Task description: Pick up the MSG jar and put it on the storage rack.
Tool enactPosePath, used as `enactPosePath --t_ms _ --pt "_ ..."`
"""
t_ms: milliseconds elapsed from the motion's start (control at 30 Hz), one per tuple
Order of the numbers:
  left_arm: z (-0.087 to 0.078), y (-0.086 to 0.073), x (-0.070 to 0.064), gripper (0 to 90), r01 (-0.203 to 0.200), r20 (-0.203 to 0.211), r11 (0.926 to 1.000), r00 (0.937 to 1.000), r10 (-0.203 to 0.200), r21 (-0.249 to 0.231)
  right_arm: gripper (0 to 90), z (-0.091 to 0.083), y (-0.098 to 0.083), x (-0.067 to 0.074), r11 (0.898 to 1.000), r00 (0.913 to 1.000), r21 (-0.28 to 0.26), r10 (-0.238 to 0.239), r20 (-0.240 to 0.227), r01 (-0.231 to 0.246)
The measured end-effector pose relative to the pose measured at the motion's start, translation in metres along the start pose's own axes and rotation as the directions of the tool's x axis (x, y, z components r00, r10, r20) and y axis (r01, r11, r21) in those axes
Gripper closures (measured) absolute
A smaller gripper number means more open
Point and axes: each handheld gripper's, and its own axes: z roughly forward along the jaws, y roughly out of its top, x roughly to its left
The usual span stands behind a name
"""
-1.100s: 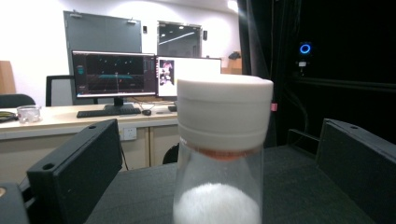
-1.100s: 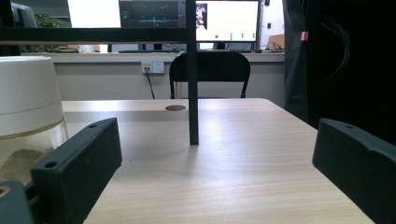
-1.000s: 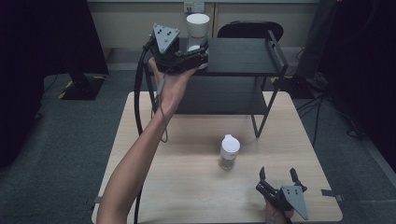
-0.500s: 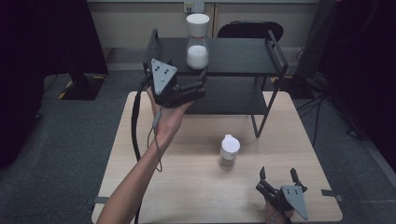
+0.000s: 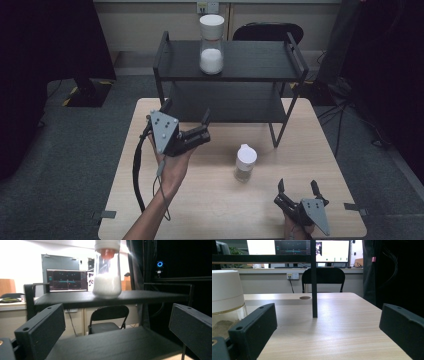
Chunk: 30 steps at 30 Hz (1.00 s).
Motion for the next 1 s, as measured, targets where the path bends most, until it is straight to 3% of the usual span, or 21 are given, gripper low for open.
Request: enactPosePath --t_ms 133,233,367,633,733,833,1000 --pt "-0.012 -0.021 -0.004 0.0 0.016 -0.008 0.9990 0.9998 -0.016 0.043 0.0 0.000 0.000 0.000 1.000 1.0000 0.000 0.000 0.000 0.000" --pt "-0.019 -0.043 -0.010 0.1 -0.010 -0.040 0.9982 0.9991 0.012 0.059 0.0 0.000 0.000 0.000 1.000 1.0000 0.000 0.000 0.000 0.000" --pt "-0.027 -0.065 -0.009 0.0 0.048 -0.047 0.9943 0.9980 -0.043 0.096 0.0 0.000 0.000 0.000 1.000 1.0000 -0.001 0.000 0.000 0.000" --pt "-0.046 -0.105 -0.014 0.0 0.028 -0.080 0.9943 0.9966 -0.019 0.103 0.0 0.000 0.000 0.000 1.000 1.0000 -0.001 0.000 0.001 0.000" --pt "-0.053 -0.118 -0.008 0.0 0.071 -0.065 0.9903 0.9958 -0.064 0.119 0.0 0.000 0.000 0.000 1.000 1.0000 -0.001 0.000 0.000 0.000" --pt "-0.058 -0.133 -0.009 0.0 0.033 -0.079 0.9899 0.9966 -0.022 0.138 0.0 -0.001 0.000 0.000 1.000 1.0000 -0.002 -0.001 -0.002 0.001" --pt "-0.065 -0.154 -0.006 0.0 0.025 -0.067 0.9898 0.9976 -0.015 0.140 0.0 -0.001 0.000 0.000 1.000 1.0000 -0.002 -0.001 0.002 0.001"
